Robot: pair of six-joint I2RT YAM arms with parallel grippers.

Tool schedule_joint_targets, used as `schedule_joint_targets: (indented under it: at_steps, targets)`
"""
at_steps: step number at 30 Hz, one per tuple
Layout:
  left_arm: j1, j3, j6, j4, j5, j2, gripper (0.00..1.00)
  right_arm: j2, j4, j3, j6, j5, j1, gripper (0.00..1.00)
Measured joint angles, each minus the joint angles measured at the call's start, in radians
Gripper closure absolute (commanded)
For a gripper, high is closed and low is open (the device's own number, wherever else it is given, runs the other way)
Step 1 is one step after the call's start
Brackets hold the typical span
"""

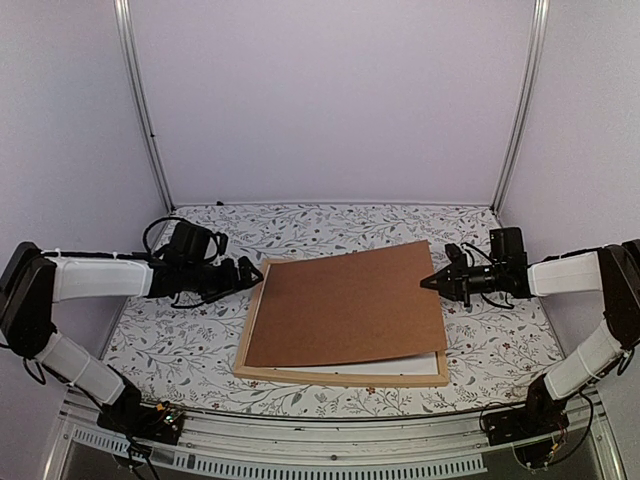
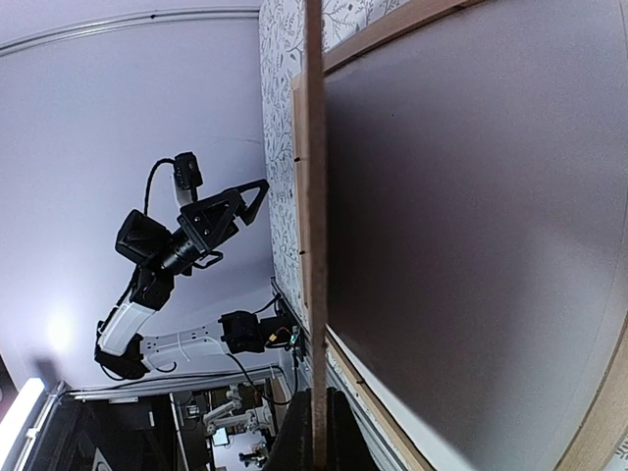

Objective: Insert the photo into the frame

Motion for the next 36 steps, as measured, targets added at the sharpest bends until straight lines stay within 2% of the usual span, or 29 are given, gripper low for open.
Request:
schedule_joint_targets:
  at_steps: [18, 25, 28, 36]
  targets:
    - [-0.040, 0.000, -0.004, 0.034, -0.003, 0.057, 0.00, 0.000, -0.028, 0.005, -0.046, 0.043, 0.016, 1.00]
    - [-0.055, 0.000, -0.008, 0.052, -0.003, 0.080, 0.00, 0.026, -0.048, 0.027, -0.080, 0.056, 0.022, 0.94]
    - [-0.062, 0.000, -0.011, 0.057, -0.003, 0.092, 0.00, 0.047, -0.063, 0.042, -0.098, 0.059, 0.023, 0.91]
    - [-0.077, 0.000, -0.017, 0.058, -0.007, 0.107, 0.00, 0.074, -0.121, 0.053, -0.155, 0.129, 0.033, 0.70]
